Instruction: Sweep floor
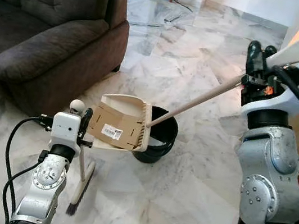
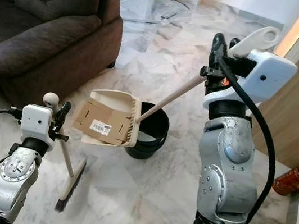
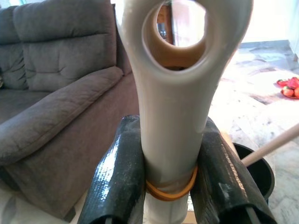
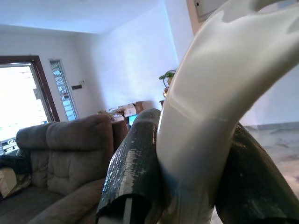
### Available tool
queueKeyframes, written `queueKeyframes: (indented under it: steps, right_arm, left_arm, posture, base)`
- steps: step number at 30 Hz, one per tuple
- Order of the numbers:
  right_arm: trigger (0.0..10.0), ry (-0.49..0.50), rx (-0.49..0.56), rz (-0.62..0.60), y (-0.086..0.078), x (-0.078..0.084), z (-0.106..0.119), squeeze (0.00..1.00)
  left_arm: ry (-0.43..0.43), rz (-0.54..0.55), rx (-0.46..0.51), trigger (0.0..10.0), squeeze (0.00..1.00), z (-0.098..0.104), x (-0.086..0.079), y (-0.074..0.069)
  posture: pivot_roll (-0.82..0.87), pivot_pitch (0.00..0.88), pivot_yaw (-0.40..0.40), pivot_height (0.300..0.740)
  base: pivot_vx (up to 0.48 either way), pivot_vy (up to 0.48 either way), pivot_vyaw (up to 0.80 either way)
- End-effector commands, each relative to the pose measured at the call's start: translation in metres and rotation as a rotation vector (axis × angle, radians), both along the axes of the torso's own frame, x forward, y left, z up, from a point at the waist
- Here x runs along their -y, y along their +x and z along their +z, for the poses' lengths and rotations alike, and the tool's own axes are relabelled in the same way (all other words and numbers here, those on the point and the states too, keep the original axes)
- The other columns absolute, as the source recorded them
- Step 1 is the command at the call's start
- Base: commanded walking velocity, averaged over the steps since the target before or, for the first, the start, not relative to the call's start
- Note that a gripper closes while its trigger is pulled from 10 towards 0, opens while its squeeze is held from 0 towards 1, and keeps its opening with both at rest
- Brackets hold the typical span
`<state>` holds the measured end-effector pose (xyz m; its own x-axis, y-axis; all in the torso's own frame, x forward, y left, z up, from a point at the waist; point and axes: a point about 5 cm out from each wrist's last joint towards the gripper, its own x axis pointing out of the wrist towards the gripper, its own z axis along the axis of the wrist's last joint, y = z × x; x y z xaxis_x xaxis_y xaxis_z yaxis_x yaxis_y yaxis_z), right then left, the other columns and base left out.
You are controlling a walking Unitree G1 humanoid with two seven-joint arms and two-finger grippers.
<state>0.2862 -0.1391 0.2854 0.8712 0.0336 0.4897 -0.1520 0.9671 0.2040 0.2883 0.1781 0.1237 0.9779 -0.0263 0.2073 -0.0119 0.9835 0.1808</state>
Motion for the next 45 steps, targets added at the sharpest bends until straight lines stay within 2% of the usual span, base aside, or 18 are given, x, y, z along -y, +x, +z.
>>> queueKeyframes:
  steps: [1, 8, 23, 26, 45]
  right_arm:
    - [10.0, 0.030, 0.098, 0.027, -0.006, -0.008, 0.015, 0.00]
    - [10.0, -0.001, 0.092, 0.059, -0.006, -0.026, 0.004, 0.00]
    - [10.0, -0.082, 0.134, 0.055, -0.006, -0.031, 0.005, 0.00]
    - [10.0, -0.098, 0.130, 0.078, -0.007, -0.035, 0.002, 0.00]
    - [10.0, -0.110, 0.122, 0.098, -0.005, -0.037, -0.002, 0.00]
  left_arm:
    - [0.026, -0.006, 0.050, 10.0, 0.00, 0.008, 0.000, 0.000]
    - [0.028, 0.004, 0.056, 10.0, 0.00, 0.008, 0.000, -0.001]
    - [0.025, 0.005, 0.056, 10.0, 0.00, 0.007, 0.001, -0.002]
    - [0.025, 0.006, 0.056, 10.0, 0.00, 0.007, 0.002, -0.002]
    - [0.025, 0.007, 0.059, 10.0, 0.00, 0.008, 0.002, -0.002]
  posture:
    - [0.12, 0.115, 0.016, 0.740]
    - [0.12, 0.118, 0.010, 0.740]
    - [0.12, 0.119, 0.004, 0.740]
    - [0.12, 0.120, 0.001, 0.740]
    - [0.12, 0.129, 0.001, 0.740]
  base:
    - [0.000, 0.000, 0.00]
    - [0.000, 0.000, 0.00]
    - [0.000, 0.000, 0.00]
    - [0.245, 0.000, 0.00]
    - [0.265, 0.000, -0.11]
